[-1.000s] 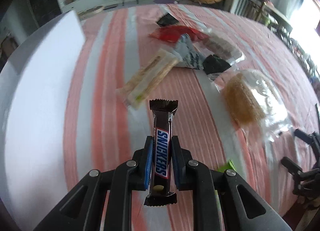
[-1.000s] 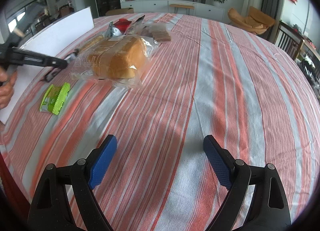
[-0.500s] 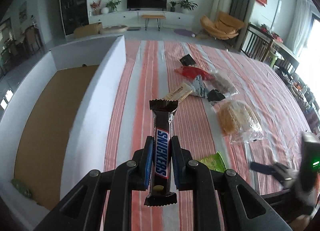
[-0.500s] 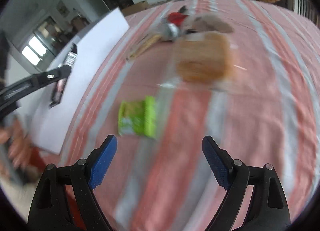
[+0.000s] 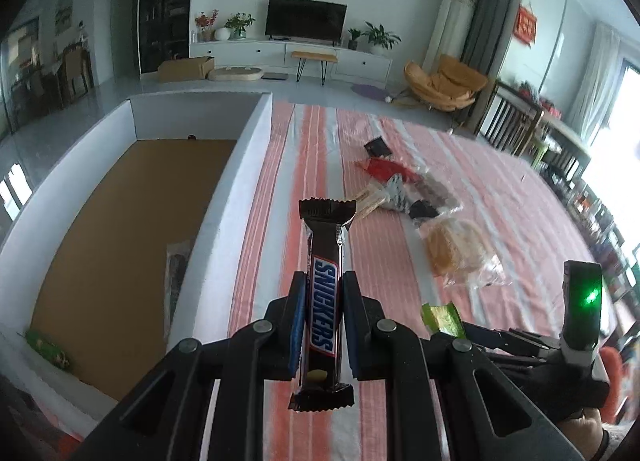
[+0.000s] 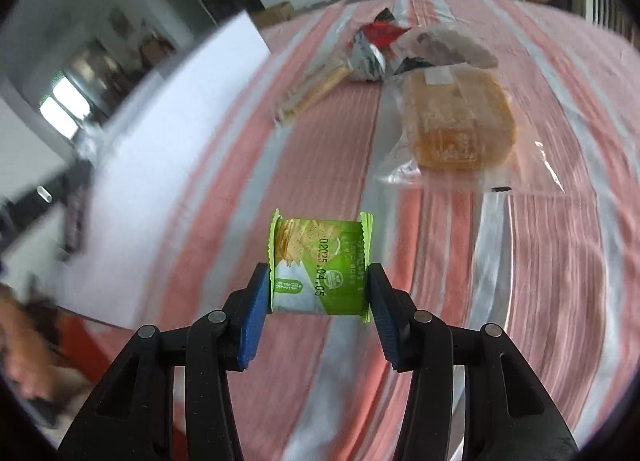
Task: Organize snacks
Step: 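Carry both snacks into the white box and open both tools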
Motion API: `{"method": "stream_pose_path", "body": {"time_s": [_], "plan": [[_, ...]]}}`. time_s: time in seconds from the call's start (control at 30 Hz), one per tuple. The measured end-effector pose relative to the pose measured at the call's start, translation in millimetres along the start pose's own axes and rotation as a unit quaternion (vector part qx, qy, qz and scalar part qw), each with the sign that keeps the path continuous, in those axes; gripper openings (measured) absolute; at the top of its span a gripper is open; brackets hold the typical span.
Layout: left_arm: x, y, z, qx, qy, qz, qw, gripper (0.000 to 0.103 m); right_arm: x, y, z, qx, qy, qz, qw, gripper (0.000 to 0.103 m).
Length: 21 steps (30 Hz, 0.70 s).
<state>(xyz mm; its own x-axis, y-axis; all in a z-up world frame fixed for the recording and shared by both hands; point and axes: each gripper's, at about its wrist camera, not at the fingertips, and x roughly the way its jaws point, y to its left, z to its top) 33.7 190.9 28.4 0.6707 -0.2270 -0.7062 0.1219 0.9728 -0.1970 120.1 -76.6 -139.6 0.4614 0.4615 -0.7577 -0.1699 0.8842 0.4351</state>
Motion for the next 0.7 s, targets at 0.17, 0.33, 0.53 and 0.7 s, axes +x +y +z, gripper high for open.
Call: {"method": "stream_pose_path", "body": {"time_s": [0.17, 0.33, 0.53, 0.7], "plan": [[-38.6, 25.5, 17.0, -0.029, -0.042, -0.007, 0.9987, 0.017, -32.5, 46.1, 28.5, -0.011, -0.038, 0.063, 0.997, 0.05], [-68.1, 86.5, 30.2, -0.061, -0.067, 0.068, 0.9936, 0.017, -42.4, 142.3, 70.1, -0.087, -0.064, 0.128, 0.986, 0.051], [-41.9, 157.4, 10.4, -0.09, -0.003, 0.152, 0.9843, 0.024, 8.2, 214.9, 83.7, -0.142, -0.023, 0.122, 0.982, 0.069], [-31.3, 157.0, -8.8, -0.078, 0.01, 0.191, 0.9784, 0.083, 0.5, 185.0, 69.2, -0.15, -0.048, 0.077, 0.984, 0.074]]}}
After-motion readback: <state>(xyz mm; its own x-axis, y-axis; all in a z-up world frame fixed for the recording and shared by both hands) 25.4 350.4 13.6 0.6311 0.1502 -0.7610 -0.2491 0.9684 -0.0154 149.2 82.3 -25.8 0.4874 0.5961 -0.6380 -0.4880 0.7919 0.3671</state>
